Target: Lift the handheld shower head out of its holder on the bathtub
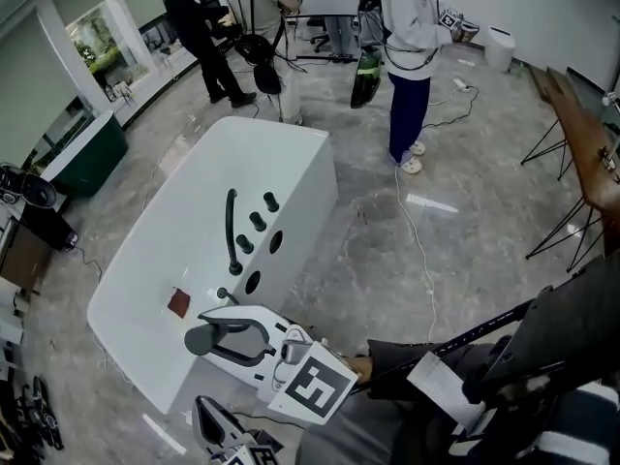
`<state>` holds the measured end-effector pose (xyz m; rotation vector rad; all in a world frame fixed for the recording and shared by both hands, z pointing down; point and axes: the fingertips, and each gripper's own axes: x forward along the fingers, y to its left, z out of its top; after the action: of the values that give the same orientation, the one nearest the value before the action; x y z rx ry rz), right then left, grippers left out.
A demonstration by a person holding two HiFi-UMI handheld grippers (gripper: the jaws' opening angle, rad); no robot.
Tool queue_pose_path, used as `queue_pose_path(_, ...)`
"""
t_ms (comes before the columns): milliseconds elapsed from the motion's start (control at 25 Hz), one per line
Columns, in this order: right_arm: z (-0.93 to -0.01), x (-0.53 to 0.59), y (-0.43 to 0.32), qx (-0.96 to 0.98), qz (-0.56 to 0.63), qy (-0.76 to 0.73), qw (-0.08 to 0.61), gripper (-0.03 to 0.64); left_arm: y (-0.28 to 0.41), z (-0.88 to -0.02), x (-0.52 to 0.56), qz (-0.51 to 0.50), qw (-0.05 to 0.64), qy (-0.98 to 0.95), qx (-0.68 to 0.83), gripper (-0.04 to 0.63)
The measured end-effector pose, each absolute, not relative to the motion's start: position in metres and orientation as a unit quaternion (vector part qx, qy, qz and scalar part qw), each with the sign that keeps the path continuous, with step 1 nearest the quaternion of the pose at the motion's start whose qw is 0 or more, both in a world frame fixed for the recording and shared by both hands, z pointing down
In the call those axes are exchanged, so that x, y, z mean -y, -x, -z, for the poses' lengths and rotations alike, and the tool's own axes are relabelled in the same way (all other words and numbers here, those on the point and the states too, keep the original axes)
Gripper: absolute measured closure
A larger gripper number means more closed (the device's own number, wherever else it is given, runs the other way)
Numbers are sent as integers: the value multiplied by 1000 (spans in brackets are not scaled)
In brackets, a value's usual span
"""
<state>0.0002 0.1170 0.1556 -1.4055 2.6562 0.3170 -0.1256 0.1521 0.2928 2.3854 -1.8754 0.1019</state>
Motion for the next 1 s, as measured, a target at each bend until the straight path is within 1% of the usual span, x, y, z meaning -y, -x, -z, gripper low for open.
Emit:
queue_pose_path(200, -152, -124, -9, -882, -121, 454, 46, 477, 118, -288, -156, -32, 54, -788, 612, 592)
queue_pose_path(240, -151, -128, -15, -880, -114, 459, 49, 477, 115, -287, -157, -30, 52, -790, 610, 592)
queue_pose_path(360, -156, -137, -34, -864, -39, 494, 93, 477, 104, -282, -158, -22, 43, -797, 602, 592)
queue_pose_path(400, -162, -138, -35, -863, -32, 497, 90, 477, 102, -284, -158, -21, 40, -797, 602, 592)
queue_pose_path(600, -185, -121, 2, -885, -84, 456, 56, 476, 137, -304, -149, -29, 33, -783, 621, 592)
queue_pose_path(760, -179, -115, 4, -883, -93, 456, 57, 477, 138, -298, -141, -29, 38, -785, 618, 592)
queue_pose_path(1000, -196, -100, 8, -887, -85, 451, 63, 477, 146, -313, -131, -33, 40, -777, 627, 592)
